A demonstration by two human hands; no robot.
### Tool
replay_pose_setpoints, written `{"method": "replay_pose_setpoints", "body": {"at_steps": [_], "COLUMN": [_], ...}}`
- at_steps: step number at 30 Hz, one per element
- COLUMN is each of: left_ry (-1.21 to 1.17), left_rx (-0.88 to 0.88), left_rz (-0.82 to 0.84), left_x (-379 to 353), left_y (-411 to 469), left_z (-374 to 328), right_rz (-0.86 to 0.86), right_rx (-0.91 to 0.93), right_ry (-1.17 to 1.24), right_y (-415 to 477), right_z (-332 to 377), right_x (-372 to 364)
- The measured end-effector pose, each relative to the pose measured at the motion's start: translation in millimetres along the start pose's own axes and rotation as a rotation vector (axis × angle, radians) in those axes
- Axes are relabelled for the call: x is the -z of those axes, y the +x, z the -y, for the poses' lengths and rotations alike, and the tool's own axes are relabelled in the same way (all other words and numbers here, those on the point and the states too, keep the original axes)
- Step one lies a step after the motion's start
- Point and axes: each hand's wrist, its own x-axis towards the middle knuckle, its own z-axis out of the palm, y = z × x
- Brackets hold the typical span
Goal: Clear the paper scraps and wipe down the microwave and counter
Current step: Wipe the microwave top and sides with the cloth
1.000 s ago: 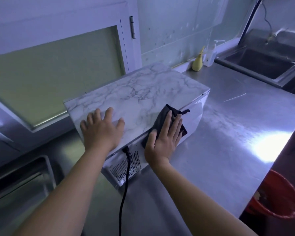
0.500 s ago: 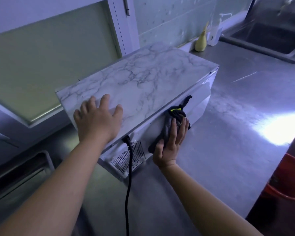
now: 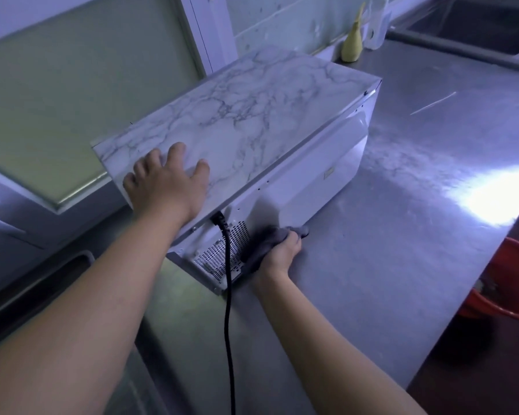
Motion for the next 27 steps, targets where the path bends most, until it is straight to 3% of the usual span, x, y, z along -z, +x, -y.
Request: {"method": "replay_pose_setpoints", "body": {"at_steps": [2, 5, 12, 17, 20, 23, 25, 27], "left_ry": [-0.006, -0.010, -0.005, 0.007, -0.004, -0.005, -0.006, -0.008], "left_rx": [-0.002, 0.015, 0.016, -0.001, 0.000, 0.001, 0.003, 0.007], "left_rz": [-0.002, 0.022, 0.035, 0.006, 0.000, 0.004, -0.001, -0.005], "left_x": [0, -1, 3, 4, 3, 4, 5, 5], "left_y": [2, 1, -4, -4, -5, -4, -3, -1], "left_z": [-2, -2, 5, 1, 2, 1, 0, 1], "right_rz": [0.063, 0.319, 0.518, 0.308, 0.339, 0.378, 0.446, 0.354], "right_rx": [-0.216, -0.499, -0.569, -0.166, 0.110, 0.639, 0.895, 0.985], "right_ry": [0.031, 0.180, 0.216, 0.013, -0.153, -0.273, -0.531, -0.869], "right_y": [-13, -33, -48, -53, -62, -68, -69, -67], "right_z": [-5, -7, 24, 64, 97, 119, 110, 87], "right_x": [5, 29, 99, 139, 102, 43, 6, -13]}}
